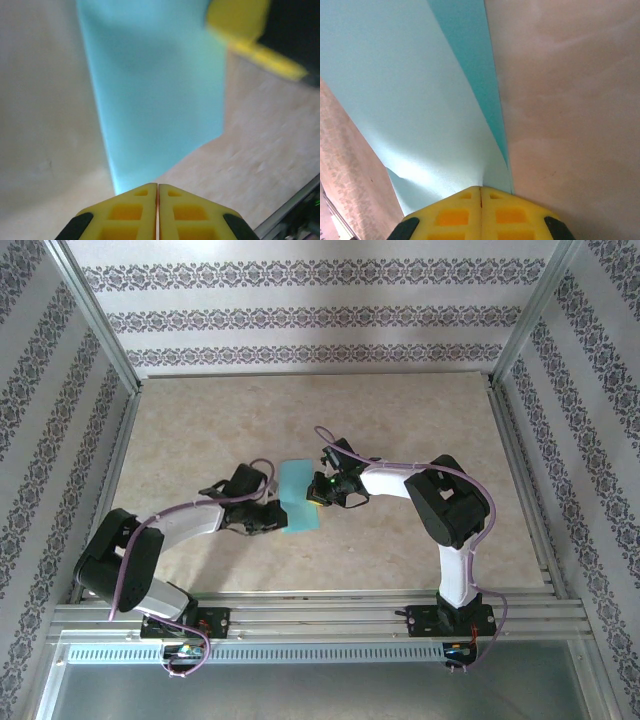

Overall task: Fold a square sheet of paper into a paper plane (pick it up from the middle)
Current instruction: First fold in half a square sheet of paper at the center of the table.

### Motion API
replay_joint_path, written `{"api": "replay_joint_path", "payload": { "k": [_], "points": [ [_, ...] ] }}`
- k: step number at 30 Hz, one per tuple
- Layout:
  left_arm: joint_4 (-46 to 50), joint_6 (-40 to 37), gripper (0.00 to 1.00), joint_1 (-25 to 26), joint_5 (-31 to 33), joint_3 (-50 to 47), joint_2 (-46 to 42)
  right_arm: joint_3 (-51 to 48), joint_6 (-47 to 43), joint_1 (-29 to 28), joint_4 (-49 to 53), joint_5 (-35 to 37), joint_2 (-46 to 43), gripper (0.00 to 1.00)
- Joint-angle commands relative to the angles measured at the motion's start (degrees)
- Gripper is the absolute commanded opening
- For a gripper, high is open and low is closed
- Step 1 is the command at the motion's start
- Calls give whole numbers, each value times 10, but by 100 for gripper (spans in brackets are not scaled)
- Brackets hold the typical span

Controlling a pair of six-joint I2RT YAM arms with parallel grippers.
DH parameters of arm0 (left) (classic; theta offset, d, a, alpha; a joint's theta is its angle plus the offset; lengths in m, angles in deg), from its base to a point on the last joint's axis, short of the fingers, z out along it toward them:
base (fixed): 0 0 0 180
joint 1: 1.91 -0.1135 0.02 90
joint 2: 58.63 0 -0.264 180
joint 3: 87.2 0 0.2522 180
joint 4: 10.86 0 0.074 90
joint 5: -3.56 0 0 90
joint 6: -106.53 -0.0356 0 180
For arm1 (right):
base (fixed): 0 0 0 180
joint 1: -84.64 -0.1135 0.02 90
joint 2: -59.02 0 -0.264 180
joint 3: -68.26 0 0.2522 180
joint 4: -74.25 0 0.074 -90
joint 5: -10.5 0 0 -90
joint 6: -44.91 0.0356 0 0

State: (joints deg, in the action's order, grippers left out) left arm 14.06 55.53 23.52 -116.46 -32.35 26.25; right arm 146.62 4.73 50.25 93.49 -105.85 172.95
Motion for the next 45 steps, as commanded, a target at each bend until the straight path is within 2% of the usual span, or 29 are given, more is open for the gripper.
{"api": "replay_joint_path", "payload": {
  "k": [1,8,14,17,29,35,40,45],
  "points": [
    [-39,-13,11,-37,-17,49,33,-34,0,3,100,106,47,4],
    [-42,-51,10,-59,-54,157,166,-27,-8,4,110,104,51,4],
    [-65,-31,10,-81,-45,195,215,-25,-13,4,117,103,54,4],
    [-62,-18,10,-85,-15,190,232,-26,-14,5,118,103,53,4],
    [-36,-50,10,-129,19,161,241,-26,-17,8,119,104,50,4],
    [-30,-68,10,-143,-21,200,229,-23,-21,9,120,102,53,4],
    [-104,-26,10,-143,-78,208,222,-22,-21,10,119,99,57,4],
    [-105,-28,10,-138,-78,232,257,-19,-22,10,120,98,57,4]
  ]
}}
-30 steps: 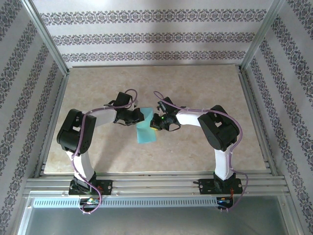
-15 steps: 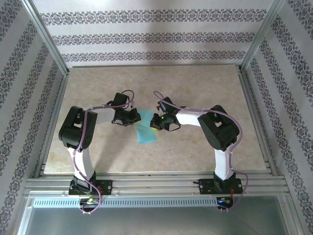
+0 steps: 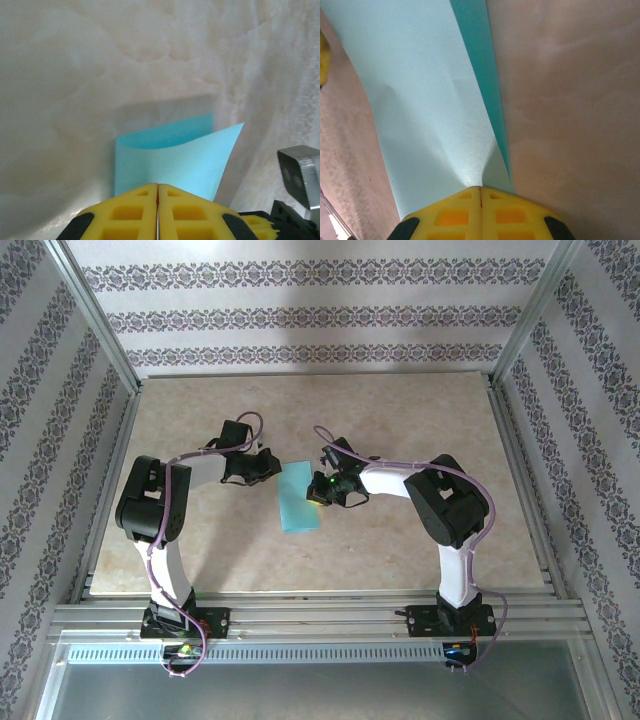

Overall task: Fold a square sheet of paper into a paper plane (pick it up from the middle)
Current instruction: First fold in half a square sheet of paper at the center of the table.

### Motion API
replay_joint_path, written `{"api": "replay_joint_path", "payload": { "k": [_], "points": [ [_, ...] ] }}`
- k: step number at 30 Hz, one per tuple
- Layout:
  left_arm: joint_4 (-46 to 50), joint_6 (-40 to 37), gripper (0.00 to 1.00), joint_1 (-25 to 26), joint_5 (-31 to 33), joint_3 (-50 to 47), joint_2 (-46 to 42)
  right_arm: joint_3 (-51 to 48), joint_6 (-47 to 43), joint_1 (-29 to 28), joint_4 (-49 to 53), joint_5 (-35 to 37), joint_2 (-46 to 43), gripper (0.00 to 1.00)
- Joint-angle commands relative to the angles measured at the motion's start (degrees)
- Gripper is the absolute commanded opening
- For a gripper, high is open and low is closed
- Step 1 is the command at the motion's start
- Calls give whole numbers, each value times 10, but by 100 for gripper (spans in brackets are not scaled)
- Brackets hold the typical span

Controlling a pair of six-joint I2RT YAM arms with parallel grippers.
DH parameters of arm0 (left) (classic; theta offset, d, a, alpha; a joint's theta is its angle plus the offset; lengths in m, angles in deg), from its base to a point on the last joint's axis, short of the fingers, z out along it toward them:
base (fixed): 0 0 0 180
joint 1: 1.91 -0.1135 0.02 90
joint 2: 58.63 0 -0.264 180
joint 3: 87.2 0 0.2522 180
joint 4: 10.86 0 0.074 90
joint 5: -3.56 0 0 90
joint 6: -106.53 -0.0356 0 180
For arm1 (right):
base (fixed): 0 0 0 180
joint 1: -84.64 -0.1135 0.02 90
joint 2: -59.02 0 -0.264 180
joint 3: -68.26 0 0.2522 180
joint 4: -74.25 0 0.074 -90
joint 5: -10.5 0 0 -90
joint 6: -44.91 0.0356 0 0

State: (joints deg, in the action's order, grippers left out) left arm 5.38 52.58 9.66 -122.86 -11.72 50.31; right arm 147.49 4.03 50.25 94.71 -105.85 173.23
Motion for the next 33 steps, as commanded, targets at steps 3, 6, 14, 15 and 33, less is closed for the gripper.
{"api": "replay_joint_path", "payload": {
  "k": [3,6,14,15,33],
  "points": [
    [2,-12,10,6,-8,44,38,-28,-16,10,108,98,54,4],
    [23,-17,10,7,5,56,54,-28,-16,10,108,98,55,4],
    [42,-26,10,-1,40,56,69,-31,-15,12,109,98,53,4],
    [44,-28,10,-4,45,55,70,-31,-15,12,109,99,53,4],
    [46,-25,11,-32,4,33,-29,64,-229,56,204,43,76,5]
  ]
}}
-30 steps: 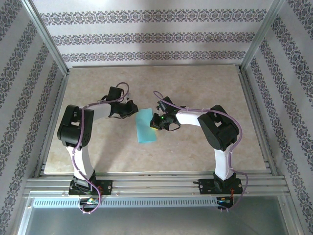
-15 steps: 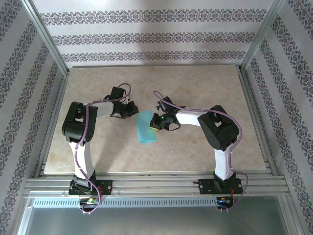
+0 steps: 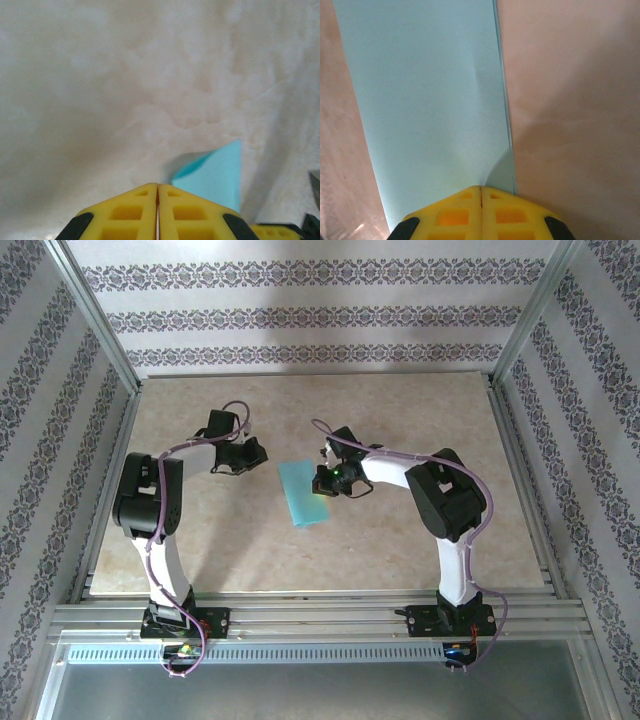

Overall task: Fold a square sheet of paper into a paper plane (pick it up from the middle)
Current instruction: First fold in half a square sheet of paper at the center of the table.

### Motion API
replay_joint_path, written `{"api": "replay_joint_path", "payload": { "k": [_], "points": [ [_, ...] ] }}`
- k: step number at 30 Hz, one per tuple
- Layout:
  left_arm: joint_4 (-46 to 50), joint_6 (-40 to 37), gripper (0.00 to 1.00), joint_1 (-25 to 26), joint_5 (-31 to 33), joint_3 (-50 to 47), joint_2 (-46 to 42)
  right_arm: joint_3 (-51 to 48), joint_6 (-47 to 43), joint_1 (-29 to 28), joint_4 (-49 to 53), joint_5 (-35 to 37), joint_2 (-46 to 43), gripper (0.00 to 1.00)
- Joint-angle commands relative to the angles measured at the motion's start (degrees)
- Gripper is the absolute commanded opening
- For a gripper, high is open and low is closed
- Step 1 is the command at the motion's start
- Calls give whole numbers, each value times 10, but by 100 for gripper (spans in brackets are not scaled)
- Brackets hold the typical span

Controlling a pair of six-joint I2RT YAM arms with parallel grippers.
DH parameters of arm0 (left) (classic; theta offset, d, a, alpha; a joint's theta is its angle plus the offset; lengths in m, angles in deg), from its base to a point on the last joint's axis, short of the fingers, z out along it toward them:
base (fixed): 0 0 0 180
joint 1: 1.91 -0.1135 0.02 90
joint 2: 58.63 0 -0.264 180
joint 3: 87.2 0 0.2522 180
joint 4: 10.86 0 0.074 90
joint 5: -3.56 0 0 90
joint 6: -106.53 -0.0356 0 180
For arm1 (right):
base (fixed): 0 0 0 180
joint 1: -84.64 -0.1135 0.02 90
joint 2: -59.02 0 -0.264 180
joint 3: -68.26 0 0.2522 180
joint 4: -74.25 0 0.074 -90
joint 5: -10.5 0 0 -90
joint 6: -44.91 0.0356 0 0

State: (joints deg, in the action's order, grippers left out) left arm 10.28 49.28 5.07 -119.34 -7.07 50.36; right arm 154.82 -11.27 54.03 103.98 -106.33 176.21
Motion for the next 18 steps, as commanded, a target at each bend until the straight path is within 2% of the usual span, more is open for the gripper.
{"api": "replay_joint_path", "payload": {
  "k": [1,6,14,18],
  "points": [
    [-15,16,11,22,-51,-20,-29,-5,-89,18,109,24,48,5],
    [-71,62,11,48,-114,-30,2,12,-103,20,118,6,55,5],
    [-26,58,10,69,-119,16,67,15,-104,24,121,-5,54,6],
    [-2,45,10,72,-96,21,86,19,-99,26,121,-7,51,6]
  ]
}}
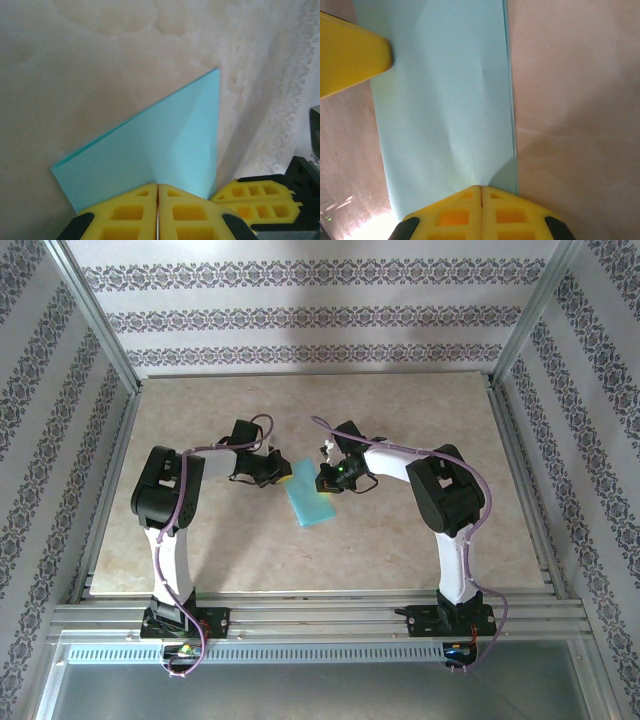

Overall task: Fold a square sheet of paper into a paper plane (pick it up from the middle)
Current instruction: First fold in half a square sheet of paper at the center of the table.

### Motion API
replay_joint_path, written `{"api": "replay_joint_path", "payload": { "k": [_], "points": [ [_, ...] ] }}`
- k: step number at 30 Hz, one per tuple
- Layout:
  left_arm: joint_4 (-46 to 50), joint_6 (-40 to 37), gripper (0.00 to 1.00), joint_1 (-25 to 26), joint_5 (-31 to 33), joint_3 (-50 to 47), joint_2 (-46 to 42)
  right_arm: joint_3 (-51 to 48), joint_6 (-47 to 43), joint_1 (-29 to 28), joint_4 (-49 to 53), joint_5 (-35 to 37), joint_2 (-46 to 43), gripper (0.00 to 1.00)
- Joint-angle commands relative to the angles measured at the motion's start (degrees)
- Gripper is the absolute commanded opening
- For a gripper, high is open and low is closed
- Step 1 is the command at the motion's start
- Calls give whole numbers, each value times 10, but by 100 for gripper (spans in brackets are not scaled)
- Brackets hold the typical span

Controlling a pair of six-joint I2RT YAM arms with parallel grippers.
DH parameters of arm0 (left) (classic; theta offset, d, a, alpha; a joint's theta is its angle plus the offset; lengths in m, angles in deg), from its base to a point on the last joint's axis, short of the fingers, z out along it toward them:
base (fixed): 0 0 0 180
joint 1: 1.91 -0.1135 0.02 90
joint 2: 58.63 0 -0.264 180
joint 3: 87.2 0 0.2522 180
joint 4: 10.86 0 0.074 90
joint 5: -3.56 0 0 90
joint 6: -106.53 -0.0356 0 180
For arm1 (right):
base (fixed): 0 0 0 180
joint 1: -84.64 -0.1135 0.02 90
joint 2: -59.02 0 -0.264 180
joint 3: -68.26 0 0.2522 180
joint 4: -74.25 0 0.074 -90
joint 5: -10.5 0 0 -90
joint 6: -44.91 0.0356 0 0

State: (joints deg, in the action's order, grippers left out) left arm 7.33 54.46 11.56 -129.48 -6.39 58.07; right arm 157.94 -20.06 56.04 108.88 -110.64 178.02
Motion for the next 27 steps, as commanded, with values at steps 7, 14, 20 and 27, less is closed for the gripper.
{"api": "replay_joint_path", "payload": {
  "k": [7,14,20,27],
  "points": [
    [43,-26,10,7,28,0,14,-4,15,6,50,1,-3,6],
    [60,-46,10,6,42,-7,8,9,66,-15,5,-22,-77,8],
    [54,-41,10,7,42,-13,6,-22,146,-74,-36,21,-90,6],
    [59,-34,10,7,52,-13,8,-44,228,-123,-104,64,-70,1]
  ]
}}
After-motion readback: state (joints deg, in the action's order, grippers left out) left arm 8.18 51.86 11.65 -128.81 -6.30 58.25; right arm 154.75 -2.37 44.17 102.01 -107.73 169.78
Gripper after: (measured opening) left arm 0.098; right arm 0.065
